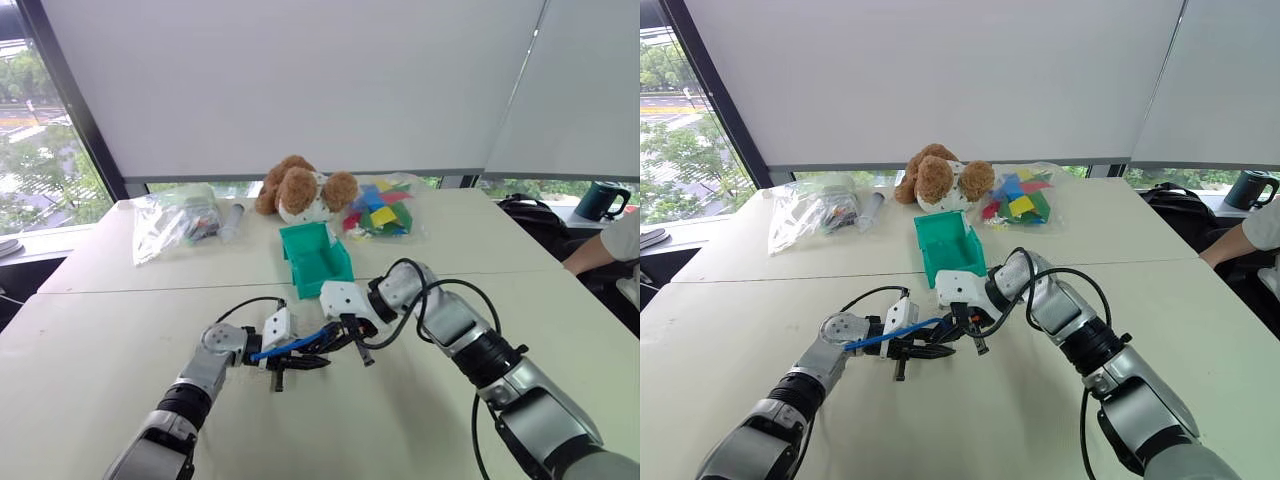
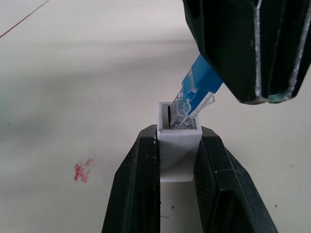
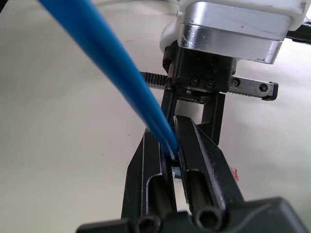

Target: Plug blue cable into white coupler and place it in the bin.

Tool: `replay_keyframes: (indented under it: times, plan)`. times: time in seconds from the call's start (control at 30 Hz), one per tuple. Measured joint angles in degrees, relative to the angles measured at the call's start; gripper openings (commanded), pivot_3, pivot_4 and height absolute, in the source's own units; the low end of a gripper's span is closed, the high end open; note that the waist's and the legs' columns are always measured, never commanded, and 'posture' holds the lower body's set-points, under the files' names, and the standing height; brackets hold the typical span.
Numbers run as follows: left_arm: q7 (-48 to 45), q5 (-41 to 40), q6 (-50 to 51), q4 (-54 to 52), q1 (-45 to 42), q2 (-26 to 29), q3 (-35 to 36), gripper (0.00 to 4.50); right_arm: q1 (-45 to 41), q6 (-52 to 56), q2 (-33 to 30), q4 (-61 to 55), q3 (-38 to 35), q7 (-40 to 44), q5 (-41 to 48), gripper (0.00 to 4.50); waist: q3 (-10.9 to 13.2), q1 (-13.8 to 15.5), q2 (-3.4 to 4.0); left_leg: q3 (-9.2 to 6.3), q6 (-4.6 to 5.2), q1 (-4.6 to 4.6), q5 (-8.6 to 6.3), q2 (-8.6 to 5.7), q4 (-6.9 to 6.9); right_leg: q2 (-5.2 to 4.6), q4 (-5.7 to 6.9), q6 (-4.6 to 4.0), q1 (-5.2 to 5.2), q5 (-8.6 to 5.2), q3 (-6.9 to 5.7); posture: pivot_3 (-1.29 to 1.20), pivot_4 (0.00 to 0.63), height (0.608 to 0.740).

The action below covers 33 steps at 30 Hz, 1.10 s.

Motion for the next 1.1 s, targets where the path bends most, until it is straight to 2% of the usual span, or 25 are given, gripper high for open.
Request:
replay_keyframes:
  times: [0.4,0.77,0.87,0.97,1.1]
  plan:
    - [0.4,0.2,0.1,-0.2,0.2,0.0,0.0,0.35,-4.5,-5.3,2.4,13.2,-0.6,2.6,-0.1,0.0,0.0,0.0,0.01,0.01,0.0,0.09,0.0,0.0,0.03,0.0,0.09,0.0,0.07,0.0,0.01,0.0,0.15,0.74]
    - [1.5,0.2,1.2,-2.1,1.9,0.0,0.1,0.35,-2.7,-7.5,3.9,15.2,-1.2,3.1,-0.1,0.0,-0.5,0.0,0.08,0.0,0.0,0.26,0.0,0.0,-0.01,-0.01,0.11,-0.01,0.23,0.0,0.02,0.0,0.15,0.74]
    - [1.9,0.2,1.4,-2.5,2.4,0.2,0.1,0.35,-2.1,-8.0,4.3,15.3,-1.2,2.4,-0.2,0.0,-0.7,-0.1,0.09,0.02,0.01,0.51,0.0,0.0,-0.09,-0.01,0.11,-0.02,0.44,-0.01,0.02,0.0,0.15,0.74]
    - [2.2,0.4,2.1,-2.9,3.0,0.4,0.1,0.35,-1.6,-8.3,5.1,16.4,-1.2,2.1,-0.8,0.0,-0.8,-0.3,0.09,0.02,0.12,1.15,-0.08,0.02,-0.23,0.03,-0.04,-0.12,1.07,-0.08,0.02,0.0,0.15,0.74]
    - [2.5,0.5,2.6,-3.4,3.7,0.7,0.1,0.35,-1.0,-10.1,5.7,17.0,-1.2,1.2,-1.7,0.0,-1.2,-0.5,0.08,0.01,0.24,1.23,-0.15,0.06,-0.25,0.08,-0.04,-0.19,1.12,-0.14,0.01,0.0,0.15,0.74]
